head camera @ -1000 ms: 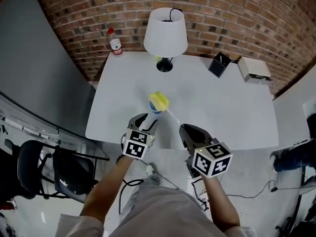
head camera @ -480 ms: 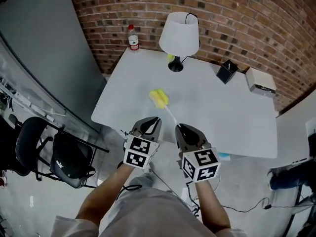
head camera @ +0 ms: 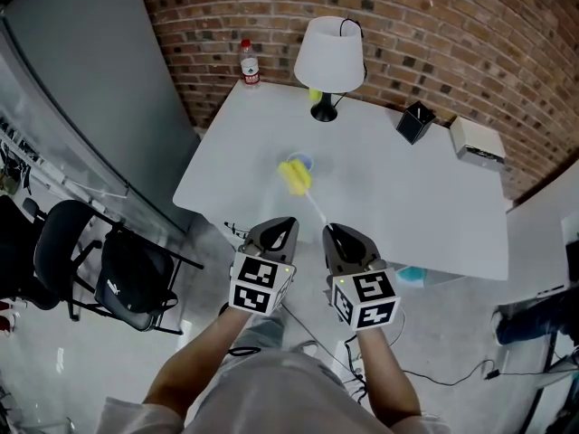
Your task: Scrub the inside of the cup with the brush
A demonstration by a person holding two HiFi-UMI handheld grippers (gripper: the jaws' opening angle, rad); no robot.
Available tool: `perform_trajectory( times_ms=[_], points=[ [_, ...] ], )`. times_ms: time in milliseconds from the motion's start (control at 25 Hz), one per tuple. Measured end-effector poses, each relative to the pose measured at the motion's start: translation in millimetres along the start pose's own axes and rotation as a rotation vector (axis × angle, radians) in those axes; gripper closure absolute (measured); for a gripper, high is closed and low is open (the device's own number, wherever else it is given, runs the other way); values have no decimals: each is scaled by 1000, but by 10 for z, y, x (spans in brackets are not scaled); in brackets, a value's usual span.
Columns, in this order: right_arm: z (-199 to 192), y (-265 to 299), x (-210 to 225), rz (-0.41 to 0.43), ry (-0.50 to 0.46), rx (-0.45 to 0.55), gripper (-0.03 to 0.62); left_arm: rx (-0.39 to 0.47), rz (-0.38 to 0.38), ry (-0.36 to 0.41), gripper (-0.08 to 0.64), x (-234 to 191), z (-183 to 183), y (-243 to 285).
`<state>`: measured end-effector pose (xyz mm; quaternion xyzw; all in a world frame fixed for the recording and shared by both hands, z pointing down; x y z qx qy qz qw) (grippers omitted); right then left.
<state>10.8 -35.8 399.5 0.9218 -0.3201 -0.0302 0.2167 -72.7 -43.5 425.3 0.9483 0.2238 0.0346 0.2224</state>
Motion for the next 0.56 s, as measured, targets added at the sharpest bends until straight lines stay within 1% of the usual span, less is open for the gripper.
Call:
perform_trajectory(
  times_ms=[560],
  points=[
    [-31,-262,25,-10,-32,11,566,11,0,-5,554,250,20,-133]
  ],
)
Point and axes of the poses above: the fingertips, and each gripper's own axes: y forward along the fingers, x to its right, z out of its top, the point moved 2 cm from there along -y, backward along the fingers, and after that the axes turned 6 degrees about -x, right-handed, at the moved point
